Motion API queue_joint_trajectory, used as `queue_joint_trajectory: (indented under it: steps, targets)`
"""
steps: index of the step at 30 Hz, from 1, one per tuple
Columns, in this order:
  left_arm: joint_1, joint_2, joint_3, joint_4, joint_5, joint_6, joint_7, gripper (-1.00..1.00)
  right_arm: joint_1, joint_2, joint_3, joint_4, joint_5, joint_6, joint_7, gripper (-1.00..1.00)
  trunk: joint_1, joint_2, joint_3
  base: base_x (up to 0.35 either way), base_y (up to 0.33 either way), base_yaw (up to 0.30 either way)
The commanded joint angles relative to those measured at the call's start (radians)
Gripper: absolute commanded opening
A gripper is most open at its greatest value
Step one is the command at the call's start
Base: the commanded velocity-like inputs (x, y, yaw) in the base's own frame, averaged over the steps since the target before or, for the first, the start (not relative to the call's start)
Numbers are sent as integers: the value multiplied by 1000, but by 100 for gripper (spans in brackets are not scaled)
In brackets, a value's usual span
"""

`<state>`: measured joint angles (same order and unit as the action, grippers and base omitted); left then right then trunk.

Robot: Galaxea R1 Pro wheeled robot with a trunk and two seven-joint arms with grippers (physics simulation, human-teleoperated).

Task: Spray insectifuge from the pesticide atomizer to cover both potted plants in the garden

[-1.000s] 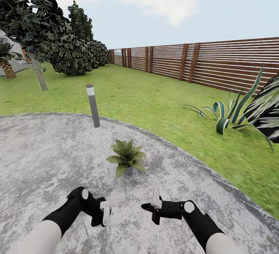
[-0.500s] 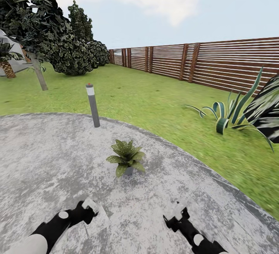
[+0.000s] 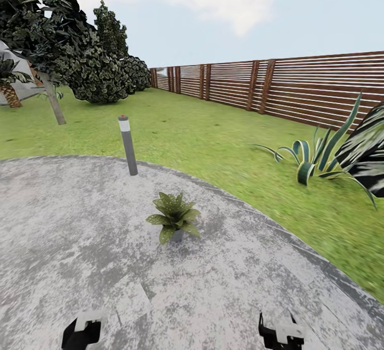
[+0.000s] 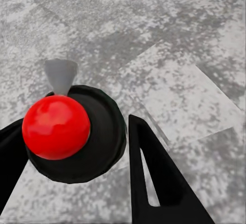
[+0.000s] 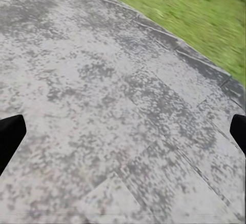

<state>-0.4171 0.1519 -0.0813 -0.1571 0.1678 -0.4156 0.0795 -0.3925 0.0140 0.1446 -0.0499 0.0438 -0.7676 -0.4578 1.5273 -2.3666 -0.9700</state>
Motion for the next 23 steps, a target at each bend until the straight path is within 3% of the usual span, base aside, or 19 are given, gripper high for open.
queue_joint_trajectory:
  steps: [1, 23]
  targets:
    - [0, 1, -10, 1, 14, -3, 4, -100, -1, 0, 7, 9, 5, 1, -10, 100, 0, 0, -1, 0, 0, 0]
    - [15, 3, -12, 18, 13, -6, 3, -100, 43, 1, 6, 25, 5, 16, -9, 100, 0, 0, -1, 0, 0, 0]
